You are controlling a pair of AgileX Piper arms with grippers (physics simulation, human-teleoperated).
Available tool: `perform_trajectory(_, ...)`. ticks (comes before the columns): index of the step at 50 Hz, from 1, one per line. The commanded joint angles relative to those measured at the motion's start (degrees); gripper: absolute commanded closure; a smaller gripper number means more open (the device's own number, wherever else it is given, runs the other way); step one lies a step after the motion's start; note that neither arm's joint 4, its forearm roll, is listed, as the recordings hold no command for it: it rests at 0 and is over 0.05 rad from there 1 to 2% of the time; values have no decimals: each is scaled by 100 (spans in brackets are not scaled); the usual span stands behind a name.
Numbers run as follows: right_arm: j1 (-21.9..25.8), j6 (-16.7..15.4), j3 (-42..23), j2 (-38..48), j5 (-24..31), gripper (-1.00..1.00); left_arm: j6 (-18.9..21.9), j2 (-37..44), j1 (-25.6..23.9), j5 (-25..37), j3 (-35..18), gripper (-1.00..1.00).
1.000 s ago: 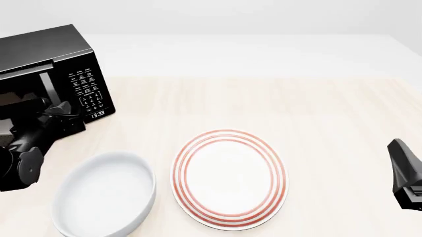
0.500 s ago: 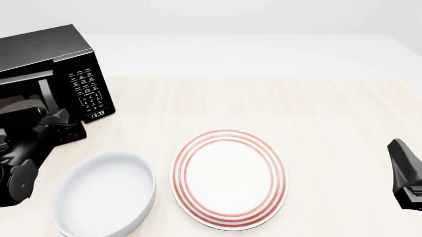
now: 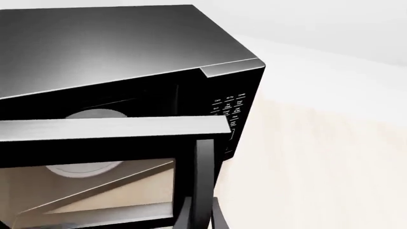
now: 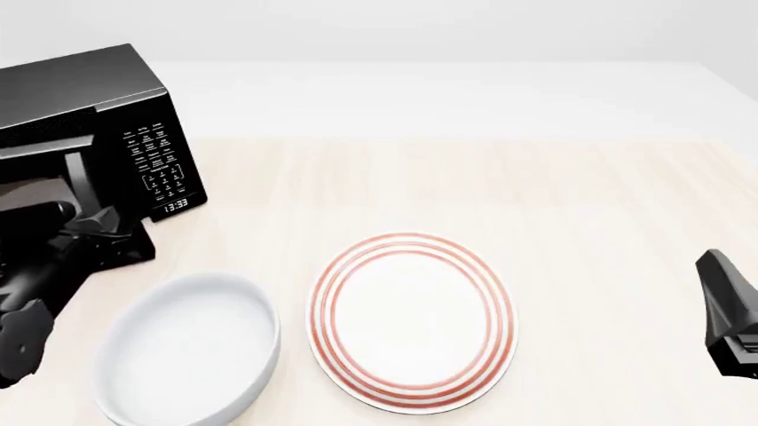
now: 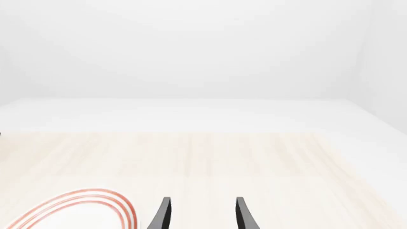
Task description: Open the microwave.
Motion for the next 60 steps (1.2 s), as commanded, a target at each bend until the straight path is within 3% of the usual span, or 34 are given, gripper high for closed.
perform_trajectory(1,-1,0,0,-1,1,-100,-32,-562,-105,-370,-214,100)
perform_trajectory(15,1,0,0,1,-1,-100,-105,-686,-104,-687,139,100)
perform_trajectory(60,1,-1,0,2,-1,-100,72,-1759,-248,-493,915,100)
